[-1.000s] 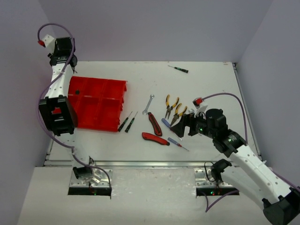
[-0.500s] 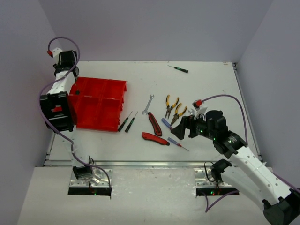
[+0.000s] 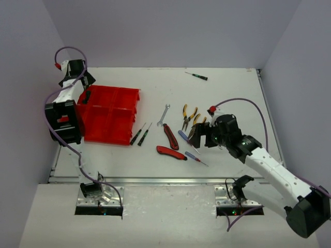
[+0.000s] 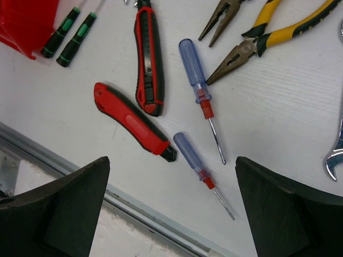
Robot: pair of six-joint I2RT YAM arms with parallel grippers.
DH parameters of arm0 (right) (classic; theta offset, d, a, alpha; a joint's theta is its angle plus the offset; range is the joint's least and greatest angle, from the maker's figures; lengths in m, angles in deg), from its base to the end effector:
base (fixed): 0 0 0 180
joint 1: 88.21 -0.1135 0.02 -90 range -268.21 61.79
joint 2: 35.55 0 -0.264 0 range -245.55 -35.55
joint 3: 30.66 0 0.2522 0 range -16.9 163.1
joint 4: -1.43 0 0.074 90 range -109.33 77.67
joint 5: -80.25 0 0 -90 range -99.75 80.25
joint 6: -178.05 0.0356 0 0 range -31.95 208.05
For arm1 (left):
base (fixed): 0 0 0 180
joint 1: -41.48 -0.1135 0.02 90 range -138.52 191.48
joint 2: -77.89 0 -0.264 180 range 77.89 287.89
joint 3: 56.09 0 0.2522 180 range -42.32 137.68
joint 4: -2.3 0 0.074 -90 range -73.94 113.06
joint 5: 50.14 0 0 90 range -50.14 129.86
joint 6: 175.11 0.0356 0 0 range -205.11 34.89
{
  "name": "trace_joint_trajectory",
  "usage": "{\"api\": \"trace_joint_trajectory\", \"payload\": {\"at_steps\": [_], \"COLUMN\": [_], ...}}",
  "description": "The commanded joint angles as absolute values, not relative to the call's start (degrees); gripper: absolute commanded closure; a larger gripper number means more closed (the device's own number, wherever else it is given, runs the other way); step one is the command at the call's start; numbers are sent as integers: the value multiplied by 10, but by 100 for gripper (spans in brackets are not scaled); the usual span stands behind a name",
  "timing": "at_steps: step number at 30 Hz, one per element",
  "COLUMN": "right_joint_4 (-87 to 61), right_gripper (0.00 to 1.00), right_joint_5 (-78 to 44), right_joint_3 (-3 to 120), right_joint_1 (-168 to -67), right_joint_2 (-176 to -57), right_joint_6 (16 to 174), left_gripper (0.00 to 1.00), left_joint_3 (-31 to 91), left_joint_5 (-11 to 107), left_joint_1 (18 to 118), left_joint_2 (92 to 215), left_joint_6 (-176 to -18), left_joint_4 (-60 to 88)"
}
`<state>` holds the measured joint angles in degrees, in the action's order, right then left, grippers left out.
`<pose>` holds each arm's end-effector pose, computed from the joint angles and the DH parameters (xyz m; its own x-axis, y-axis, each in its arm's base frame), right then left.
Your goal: Sort the tools into containers
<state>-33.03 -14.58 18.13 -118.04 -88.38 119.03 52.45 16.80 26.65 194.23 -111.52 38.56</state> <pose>0.1701 0.1010 0.2380 -0.7476 0.1626 -0.6440 -0.1960 0.8724 0.4478 0.4447 0.1322 0.2416 -0.3763 -0.5230 -0.7648 -0.7536 0.6529 -0.0757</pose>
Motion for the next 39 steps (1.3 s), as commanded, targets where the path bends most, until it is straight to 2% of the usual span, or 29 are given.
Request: {"api": "trace_joint_trajectory", "payload": {"at_steps": [1,5,7,9,13,17,21,25,30,35,39], "right_joint_4": [-343,-365,-384,-396,-374,-386,-373,-361,-346,-328,-329], "right_gripper": [1,1,8,20,42,51,56,74,83,96,100], "right_joint_5": [-82,-69,-57,-63,-114,-121,-117,-120,-96,-75,-76], "right_joint_3": [251,297,321,339,349,372,365,368,365,353,349], "right_joint_1": [-1180,-1182,-1181,-1182,-1188,-1196,-1209,-1218,-1230,-1233,-1238], "right_joint_2": [-958,-1047,-1097,-1135,-1186,-1259,-1297,-1349,-1355,-1303,-1237], "right_joint_6": [1193,1167,1146,1124,1084,1077,1075,1074,1075,1080,1084], "left_gripper": [0,0,0,0,0,0,0,0,0,0,0], "left_joint_3": [554,528,516,483,363,184,101,15,-39,-90,-103], "left_joint_5": [190,224,269,354,582,656,687,699,721,770,736], "left_joint_1": [259,259,259,258,267,278,278,278,278,298,391], "left_joint_2": [1869,1774,1713,1649,1499,1365,1271,1234,1220,1233,1250], "left_joint_6": [-1172,-1176,-1181,-1187,-1210,-1213,-1199,-1190,-1187,-1214,-1231], "left_joint_4": [426,407,407,395,308,206,196,193,182,120,89]}}
